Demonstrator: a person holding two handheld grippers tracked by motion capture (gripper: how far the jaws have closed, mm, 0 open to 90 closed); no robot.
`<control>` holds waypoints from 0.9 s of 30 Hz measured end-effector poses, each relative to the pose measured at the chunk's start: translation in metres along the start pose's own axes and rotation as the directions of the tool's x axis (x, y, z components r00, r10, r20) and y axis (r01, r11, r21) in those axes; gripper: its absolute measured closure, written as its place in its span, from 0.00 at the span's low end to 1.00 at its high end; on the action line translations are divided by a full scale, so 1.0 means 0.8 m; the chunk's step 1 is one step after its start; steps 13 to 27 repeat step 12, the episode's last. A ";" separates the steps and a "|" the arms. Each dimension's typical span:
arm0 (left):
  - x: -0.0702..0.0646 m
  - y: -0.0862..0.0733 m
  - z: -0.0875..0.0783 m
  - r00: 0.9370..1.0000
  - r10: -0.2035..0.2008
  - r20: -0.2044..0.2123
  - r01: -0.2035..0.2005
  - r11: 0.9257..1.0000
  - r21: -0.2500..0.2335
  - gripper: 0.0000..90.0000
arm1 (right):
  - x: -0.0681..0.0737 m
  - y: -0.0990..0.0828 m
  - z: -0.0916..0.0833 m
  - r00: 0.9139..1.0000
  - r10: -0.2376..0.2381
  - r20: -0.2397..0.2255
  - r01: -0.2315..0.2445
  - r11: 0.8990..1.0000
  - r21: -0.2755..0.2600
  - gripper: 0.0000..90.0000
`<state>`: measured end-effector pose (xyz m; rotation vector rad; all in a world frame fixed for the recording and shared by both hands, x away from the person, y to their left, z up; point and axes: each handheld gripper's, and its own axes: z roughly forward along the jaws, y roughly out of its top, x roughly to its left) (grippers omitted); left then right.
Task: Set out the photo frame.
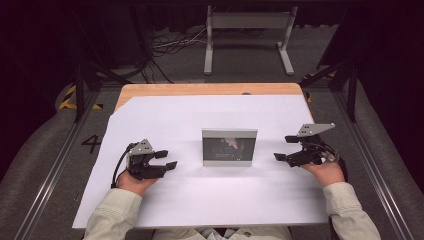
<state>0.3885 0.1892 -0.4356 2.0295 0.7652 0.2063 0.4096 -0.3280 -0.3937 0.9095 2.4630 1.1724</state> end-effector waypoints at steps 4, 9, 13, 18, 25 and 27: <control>0.000 0.000 -0.001 1.000 -0.002 -0.002 0.002 1.000 -0.005 0.44 | -0.003 -0.007 0.003 1.000 0.011 0.009 -0.011 1.000 -0.004 0.17; 0.000 0.000 0.000 1.000 -0.005 0.000 0.005 1.000 -0.007 0.43 | -0.002 -0.011 0.005 1.000 0.015 0.015 -0.014 1.000 -0.020 0.17; 0.000 0.001 -0.001 1.000 0.001 -0.002 -0.001 1.000 -0.017 0.43 | 0.000 -0.015 0.006 1.000 0.005 0.027 -0.005 1.000 -0.018 0.17; 0.000 0.001 -0.001 1.000 0.001 -0.002 -0.001 1.000 -0.017 0.43 | 0.000 -0.015 0.006 1.000 0.005 0.027 -0.005 1.000 -0.018 0.17; 0.000 0.001 -0.001 1.000 0.001 -0.002 -0.001 1.000 -0.017 0.43 | 0.000 -0.015 0.006 1.000 0.005 0.027 -0.005 1.000 -0.018 0.17; 0.000 0.001 -0.001 1.000 0.001 -0.002 -0.001 1.000 -0.017 0.43 | 0.000 -0.015 0.006 1.000 0.005 0.027 -0.005 1.000 -0.018 0.17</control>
